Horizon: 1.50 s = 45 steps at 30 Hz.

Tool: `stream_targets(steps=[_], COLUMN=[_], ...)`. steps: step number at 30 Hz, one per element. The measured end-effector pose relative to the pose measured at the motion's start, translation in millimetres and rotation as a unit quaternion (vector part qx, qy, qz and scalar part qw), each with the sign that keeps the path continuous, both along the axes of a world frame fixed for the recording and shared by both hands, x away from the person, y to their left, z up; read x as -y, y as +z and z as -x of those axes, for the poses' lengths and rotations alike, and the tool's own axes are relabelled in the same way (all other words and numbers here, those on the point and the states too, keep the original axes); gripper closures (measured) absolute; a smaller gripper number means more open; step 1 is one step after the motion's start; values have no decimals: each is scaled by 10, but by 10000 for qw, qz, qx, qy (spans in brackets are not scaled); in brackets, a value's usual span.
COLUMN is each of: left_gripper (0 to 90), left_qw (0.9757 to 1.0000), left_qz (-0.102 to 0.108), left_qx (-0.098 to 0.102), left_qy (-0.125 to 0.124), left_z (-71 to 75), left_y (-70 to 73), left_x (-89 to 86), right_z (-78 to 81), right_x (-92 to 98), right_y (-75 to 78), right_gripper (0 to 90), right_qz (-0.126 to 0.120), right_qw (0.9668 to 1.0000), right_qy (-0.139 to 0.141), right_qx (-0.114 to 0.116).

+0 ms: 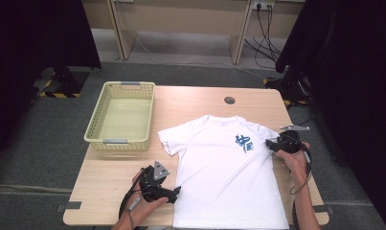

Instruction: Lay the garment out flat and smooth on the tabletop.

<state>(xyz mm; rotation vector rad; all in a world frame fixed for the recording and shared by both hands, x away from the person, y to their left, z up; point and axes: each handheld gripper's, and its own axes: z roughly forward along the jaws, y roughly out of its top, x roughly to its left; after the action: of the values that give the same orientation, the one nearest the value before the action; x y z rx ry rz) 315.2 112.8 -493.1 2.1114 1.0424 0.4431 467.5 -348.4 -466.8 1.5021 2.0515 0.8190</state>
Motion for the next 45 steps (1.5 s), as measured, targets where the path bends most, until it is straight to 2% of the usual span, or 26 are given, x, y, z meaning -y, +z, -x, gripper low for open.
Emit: stream_targets(steps=[3, 7, 9, 11, 16, 19, 21, 33, 45], left_gripper=[0, 0, 0, 0, 0, 0, 0, 0, 0], left_qw=[10000, 10000, 10000, 10000, 10000, 10000, 10000, 10000, 10000], left_qz=[0, -7, -6, -6, -2, -1, 0, 5, 12], left_qx=[-1, 3, 4, 5, 7, 7, 6, -4, 0], left_qy=[-1, -3, -3, -3, -5, -7, -7, -10, 95], left_z=[0, 2, 2, 4, 5, 5, 5, -12, -99], left_y=[0, 1, 0, 0, 0, 0, 0, 0, 0], left_x=[0, -5, -5, -6, -9, -10, -10, -16, -58], right_z=[94, 271, 359, 413, 505, 535, 539, 482, 318], right_x=[-119, -348, -478, -588, -749, -781, -769, -807, -850], right_y=[53, 105, 94, 76, 47, -10, -29, -40, -35], right_gripper=[440, 418, 406, 386, 350, 333, 328, 312, 303], right_qz=[-102, -172, -120, 53, 148, 133, 54, 62, 65], right_qw=[9995, 9969, 9952, 9934, 9921, 9912, 9918, 9913, 9919], right_qy=[229, 743, 958, 1148, 1245, 1292, 1258, 1307, 1253], right_qx=[172, 196, 161, 32, -100, -264, -218, -167, -184])
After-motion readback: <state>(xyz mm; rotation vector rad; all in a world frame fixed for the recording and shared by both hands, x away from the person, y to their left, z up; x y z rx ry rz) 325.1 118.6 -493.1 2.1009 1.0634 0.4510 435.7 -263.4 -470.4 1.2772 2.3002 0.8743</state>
